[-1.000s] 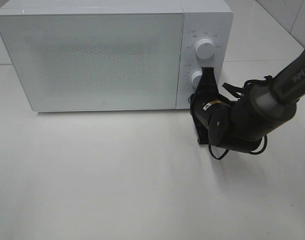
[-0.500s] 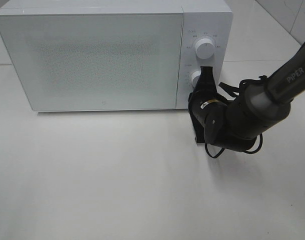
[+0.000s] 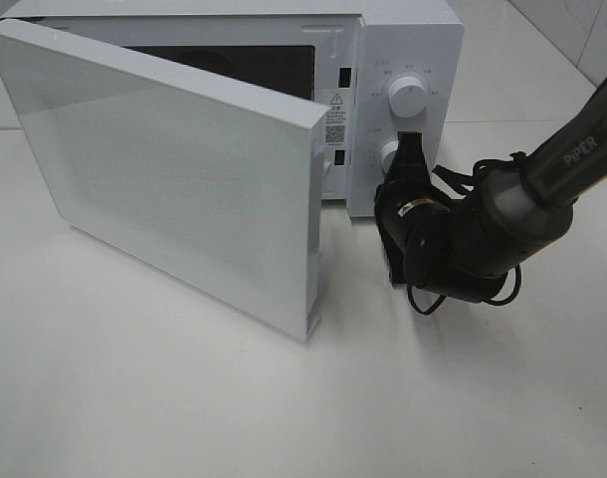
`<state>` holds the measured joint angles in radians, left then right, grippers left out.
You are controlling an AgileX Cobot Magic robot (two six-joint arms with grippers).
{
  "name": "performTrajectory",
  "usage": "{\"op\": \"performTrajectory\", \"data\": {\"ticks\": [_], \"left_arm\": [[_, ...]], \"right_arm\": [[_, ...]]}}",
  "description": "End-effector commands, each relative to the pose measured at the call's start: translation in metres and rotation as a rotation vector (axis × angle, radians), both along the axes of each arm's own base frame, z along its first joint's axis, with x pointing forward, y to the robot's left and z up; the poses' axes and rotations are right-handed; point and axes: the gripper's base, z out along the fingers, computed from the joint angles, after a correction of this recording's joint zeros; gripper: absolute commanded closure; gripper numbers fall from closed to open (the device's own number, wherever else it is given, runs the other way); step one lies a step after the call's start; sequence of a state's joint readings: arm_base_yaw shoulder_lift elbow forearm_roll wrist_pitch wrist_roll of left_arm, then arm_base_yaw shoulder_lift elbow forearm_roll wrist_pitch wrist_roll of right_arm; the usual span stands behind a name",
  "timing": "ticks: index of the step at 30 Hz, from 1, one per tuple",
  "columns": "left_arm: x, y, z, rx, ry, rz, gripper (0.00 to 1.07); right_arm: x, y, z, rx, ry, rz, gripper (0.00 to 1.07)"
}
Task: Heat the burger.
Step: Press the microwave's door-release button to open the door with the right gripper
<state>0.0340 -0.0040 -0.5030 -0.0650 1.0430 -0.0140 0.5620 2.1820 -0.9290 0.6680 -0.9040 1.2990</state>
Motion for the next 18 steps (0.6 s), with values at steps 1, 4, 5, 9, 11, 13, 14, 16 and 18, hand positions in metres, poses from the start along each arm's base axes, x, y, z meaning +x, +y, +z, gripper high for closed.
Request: {"op": "performTrajectory", "data": {"ticks": [1,4,5,9,11,13,14,16,18], "left_arm": [[-0.002,-0.001,0.000,-0.004,-0.024,-0.001,0.07],[-0.002,-0.001,0.000,-0.004,-0.024,-0.001,0.07],[-0.002,-0.001,0.000,-0.004,-0.024,-0.001,0.07],[-0.002,-0.001,0.000,-0.004,-0.024,-0.001,0.07],[-0.002,-0.001,0.000,-0.004,-0.024,-0.001,0.07],[-0.002,-0.001,0.000,-0.004,-0.024,-0.001,0.07],[-0.002,-0.001,0.000,-0.004,-0.024,-0.001,0.07],[-0.002,-0.001,0.000,-0.004,-0.024,-0.001,0.07],[-0.002,-0.001,0.000,-0.004,-0.024,-0.001,0.07]], "right_arm": [[0.033,-0.009,0.062,-0.013,-0.466,-0.053,1.07],[0.033,-0.009,0.061,-0.013,-0.458,-0.050,1.07],[0.033,-0.008,0.060,-0.012,-0.450,-0.047,1.07],[0.033,-0.007,0.060,-0.005,-0.405,-0.036,1.07],[0.033,-0.007,0.059,-0.004,-0.395,-0.033,1.07],[0.032,-0.006,0.057,-0.004,-0.377,-0.028,1.07],[0.032,-0.005,0.056,-0.003,-0.366,-0.022,1.07],[0.029,-0.001,0.054,0.001,-0.345,-0.013,1.07],[0.023,0.005,0.049,0.006,-0.317,0.000,1.07]]}}
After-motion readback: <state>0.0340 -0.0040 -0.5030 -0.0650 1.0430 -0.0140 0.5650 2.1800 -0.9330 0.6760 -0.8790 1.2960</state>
